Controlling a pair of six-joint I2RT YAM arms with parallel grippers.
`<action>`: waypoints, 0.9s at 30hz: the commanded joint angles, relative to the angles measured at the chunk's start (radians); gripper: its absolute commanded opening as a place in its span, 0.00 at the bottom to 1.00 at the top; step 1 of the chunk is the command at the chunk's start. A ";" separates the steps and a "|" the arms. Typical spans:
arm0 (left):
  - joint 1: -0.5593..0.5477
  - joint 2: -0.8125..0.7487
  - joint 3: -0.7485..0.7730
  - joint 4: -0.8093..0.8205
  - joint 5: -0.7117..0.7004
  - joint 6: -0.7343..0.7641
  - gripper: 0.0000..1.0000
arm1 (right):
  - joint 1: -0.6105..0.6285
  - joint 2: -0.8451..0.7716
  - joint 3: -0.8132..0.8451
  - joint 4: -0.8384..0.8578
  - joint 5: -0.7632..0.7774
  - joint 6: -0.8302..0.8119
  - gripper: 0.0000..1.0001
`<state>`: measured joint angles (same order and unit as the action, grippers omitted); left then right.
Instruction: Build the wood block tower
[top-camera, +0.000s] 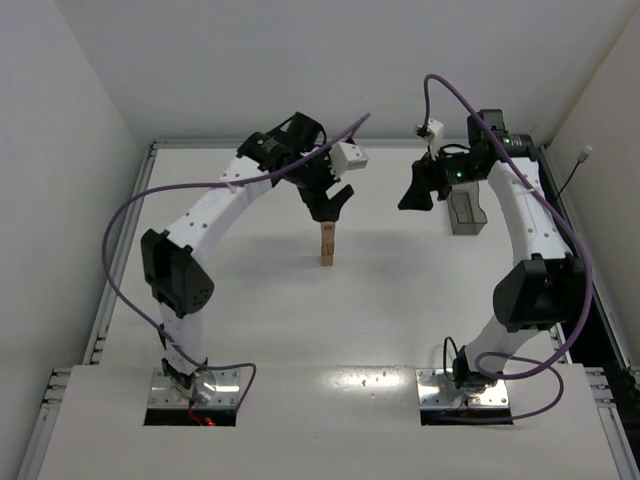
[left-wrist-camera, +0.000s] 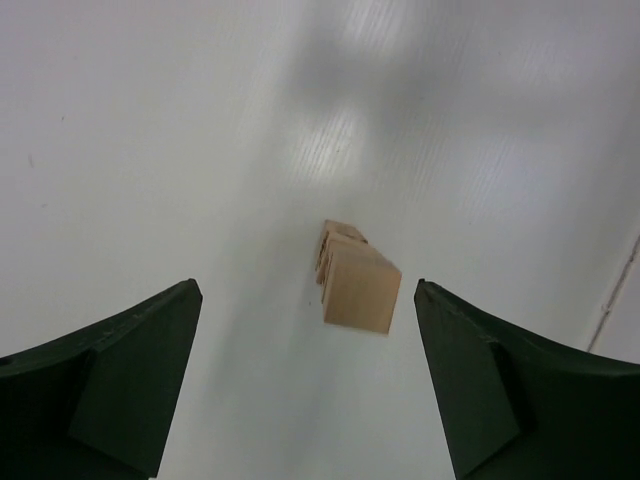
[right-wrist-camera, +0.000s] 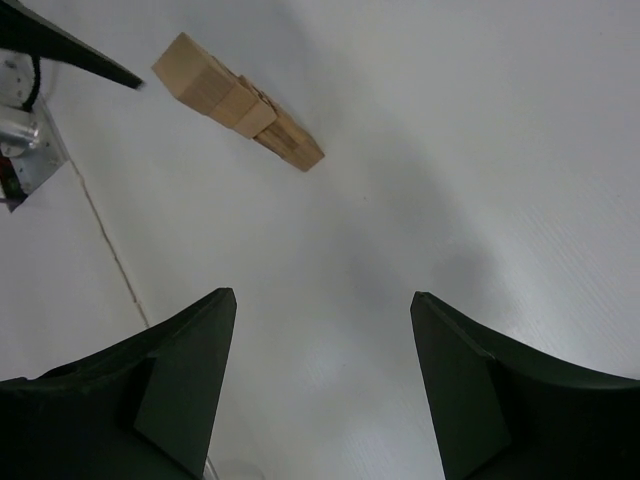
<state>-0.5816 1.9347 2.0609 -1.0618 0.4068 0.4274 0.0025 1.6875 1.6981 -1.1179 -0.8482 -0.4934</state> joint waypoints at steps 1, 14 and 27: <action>0.074 -0.210 -0.126 0.204 -0.013 -0.182 0.85 | 0.004 -0.038 -0.021 0.067 0.075 0.030 0.68; 0.331 -0.585 -0.929 0.675 -0.289 -0.573 0.98 | -0.108 -0.325 -0.492 0.484 0.443 0.196 0.71; 0.477 -0.582 -1.073 0.764 -0.230 -0.604 1.00 | -0.254 -0.333 -0.624 0.593 0.374 0.231 0.71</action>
<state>-0.1123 1.3708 0.9649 -0.3500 0.1467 -0.1558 -0.2443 1.3624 1.0718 -0.5808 -0.4332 -0.2821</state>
